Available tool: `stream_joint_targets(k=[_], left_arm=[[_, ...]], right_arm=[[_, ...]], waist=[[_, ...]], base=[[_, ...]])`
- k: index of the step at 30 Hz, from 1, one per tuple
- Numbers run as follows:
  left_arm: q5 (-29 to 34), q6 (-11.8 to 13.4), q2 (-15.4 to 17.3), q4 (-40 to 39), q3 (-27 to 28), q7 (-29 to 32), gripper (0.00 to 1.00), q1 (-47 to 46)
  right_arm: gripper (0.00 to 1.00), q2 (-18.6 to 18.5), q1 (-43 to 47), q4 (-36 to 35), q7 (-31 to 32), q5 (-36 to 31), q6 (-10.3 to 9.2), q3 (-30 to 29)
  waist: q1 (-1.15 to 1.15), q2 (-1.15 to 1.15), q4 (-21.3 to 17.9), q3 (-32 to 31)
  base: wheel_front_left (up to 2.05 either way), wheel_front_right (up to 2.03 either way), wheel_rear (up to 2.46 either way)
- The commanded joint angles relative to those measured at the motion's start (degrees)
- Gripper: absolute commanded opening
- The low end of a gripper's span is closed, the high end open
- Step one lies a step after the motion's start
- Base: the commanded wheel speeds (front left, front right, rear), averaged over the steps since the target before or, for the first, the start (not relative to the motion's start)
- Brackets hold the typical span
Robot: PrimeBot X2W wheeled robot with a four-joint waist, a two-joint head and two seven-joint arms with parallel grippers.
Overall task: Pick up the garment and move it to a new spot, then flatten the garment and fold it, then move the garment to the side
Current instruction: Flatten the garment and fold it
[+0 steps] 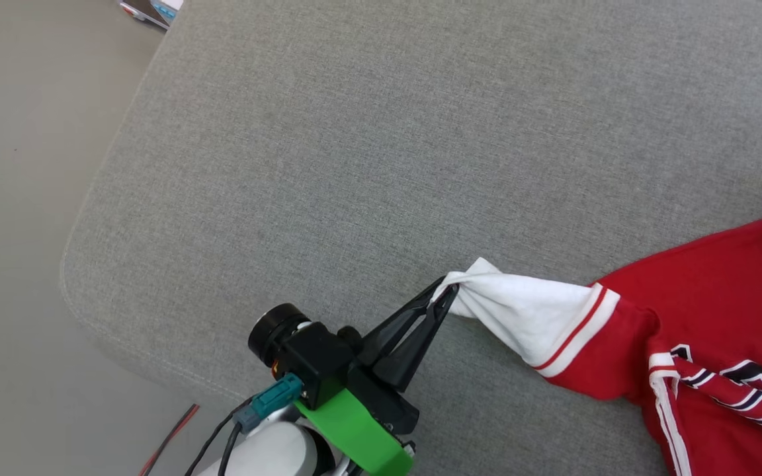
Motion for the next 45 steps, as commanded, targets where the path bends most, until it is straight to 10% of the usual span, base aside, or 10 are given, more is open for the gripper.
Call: stream_joint_targets(k=[1,28,45], left_arm=[[0.57,-0.3,-0.14,0.27,0.23,-0.22,0.0,-0.53],[-3.51,-0.18,8.79,0.42,5.25,4.81,0.0,-1.49],[-12.29,-2.19,16.1,-0.22,16.85,13.9,0.0,-16.84]], right_arm=[[0.0,1.08,2.43,1.6,0.12,0.6,0.02,1.07],[0.0,1.5,-0.43,2.86,-25.24,3.21,0.02,0.13],[0.0,2.75,-2.12,-9.48,-25.76,4.54,0.02,-3.03]], waist=[[-0.01,0.0,-0.05,-0.58],[-0.01,0.0,-9.67,-16.53],[-0.01,0.0,-18.72,-22.88]], base=[[0.0,0.0,0.0],[0.0,0.0,0.0],[0.0,0.0,0.0]])
